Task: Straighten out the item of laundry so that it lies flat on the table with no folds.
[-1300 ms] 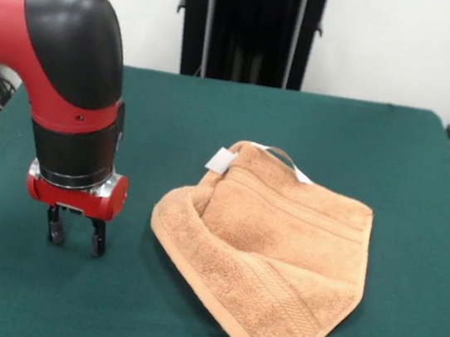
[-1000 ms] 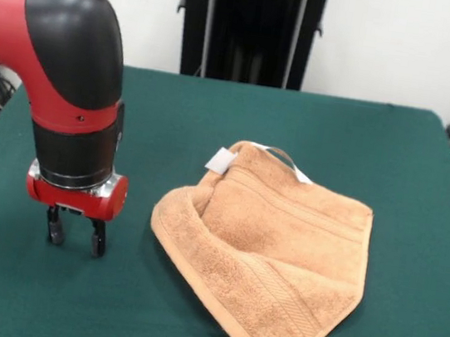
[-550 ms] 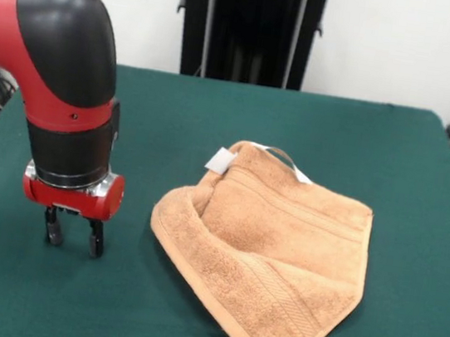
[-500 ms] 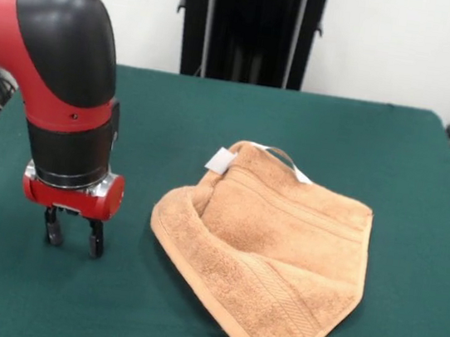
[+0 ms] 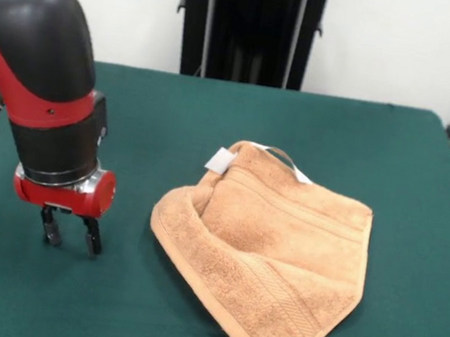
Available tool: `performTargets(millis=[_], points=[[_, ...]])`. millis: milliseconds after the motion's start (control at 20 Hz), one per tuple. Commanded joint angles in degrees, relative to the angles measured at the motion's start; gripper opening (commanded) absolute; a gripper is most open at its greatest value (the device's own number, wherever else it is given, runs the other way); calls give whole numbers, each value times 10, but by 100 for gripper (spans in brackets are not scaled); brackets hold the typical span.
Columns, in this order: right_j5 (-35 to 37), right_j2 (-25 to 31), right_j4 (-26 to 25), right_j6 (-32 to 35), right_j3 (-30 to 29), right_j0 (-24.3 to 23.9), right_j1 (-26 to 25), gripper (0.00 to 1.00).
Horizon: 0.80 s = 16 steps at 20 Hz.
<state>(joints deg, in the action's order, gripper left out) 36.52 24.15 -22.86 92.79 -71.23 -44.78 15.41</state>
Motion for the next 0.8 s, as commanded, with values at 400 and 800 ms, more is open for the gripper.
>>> performTargets(millis=[400,800], points=[[73,33,-57,-118,29,0,-10,100],[238,13,-64,-157,-5,9,127,100]])
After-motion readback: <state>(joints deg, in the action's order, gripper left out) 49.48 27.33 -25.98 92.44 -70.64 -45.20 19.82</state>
